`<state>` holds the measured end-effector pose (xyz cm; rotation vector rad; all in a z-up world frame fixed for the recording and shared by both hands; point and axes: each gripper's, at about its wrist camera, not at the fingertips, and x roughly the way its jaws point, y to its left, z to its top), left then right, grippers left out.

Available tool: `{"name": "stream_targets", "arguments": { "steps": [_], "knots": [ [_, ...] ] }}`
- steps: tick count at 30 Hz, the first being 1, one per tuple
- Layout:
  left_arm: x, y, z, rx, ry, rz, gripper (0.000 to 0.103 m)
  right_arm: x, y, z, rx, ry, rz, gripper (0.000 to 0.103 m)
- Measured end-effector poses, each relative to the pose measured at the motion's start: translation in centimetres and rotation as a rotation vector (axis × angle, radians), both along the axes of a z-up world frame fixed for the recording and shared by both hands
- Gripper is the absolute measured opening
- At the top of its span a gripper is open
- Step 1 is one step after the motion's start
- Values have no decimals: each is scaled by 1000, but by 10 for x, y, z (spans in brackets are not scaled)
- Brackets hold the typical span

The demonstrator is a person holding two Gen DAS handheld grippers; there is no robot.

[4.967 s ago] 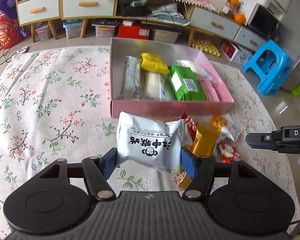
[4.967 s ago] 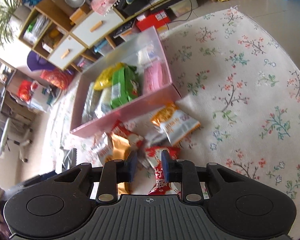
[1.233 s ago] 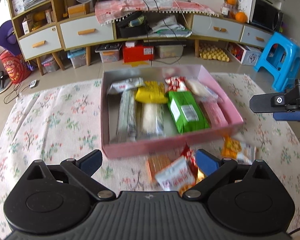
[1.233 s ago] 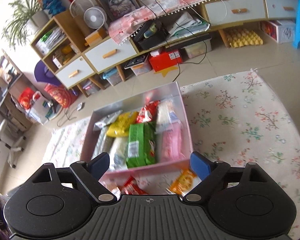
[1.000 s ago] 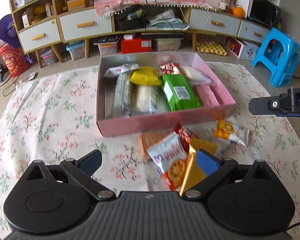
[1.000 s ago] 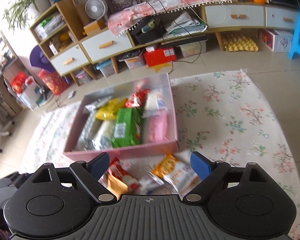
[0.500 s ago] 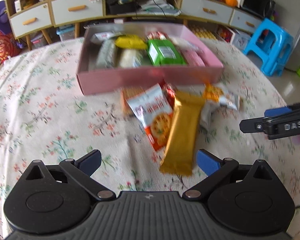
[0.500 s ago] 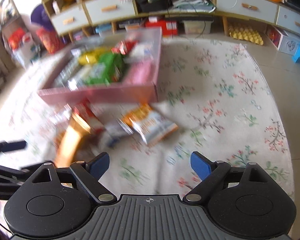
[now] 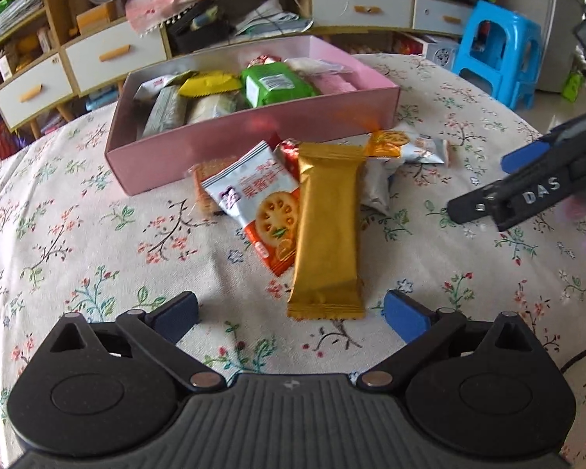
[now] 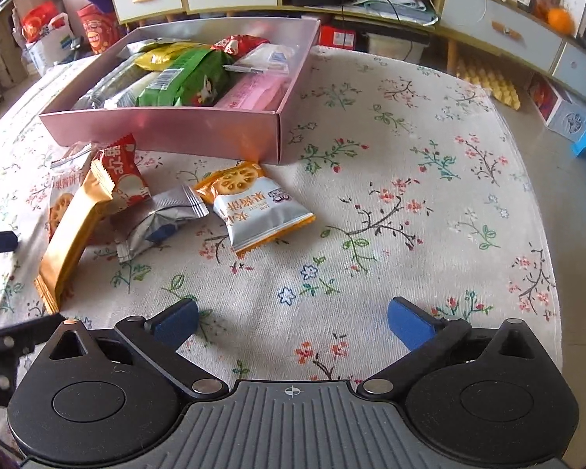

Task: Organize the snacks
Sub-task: 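Grasp the gold wrapped bar with the left tool while the right tool grasps the orange-white packet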

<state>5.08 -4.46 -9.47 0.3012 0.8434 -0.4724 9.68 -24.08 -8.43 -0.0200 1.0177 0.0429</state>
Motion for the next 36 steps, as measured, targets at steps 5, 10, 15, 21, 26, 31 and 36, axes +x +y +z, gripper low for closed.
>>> {"name": "stream_targets", "arguments": {
  "steps": [5,10,15,21,26,31,36],
  "knots": [
    [-3,-8,5,12,-55,-61,72,11,2,0,2,-23,33,103],
    [-1,-12,8,-24,-47,-84,56,20,8,1,-4,-52,43,103],
    [6,-17,11,-58,-10,-90,44,29,15,4,-18,-71,60,98],
    [13,-19,7,-66,38,-70,31,33,23,6,-22,-84,87,82],
    [17,-16,9,-85,58,-42,28,33,21,9,13,-83,66,54],
    [19,-8,13,-97,102,-15,27,28,19,13,32,-66,42,47],
    [18,10,18,-119,158,18,27,15,18,19,69,-16,10,47]
  ]
}}
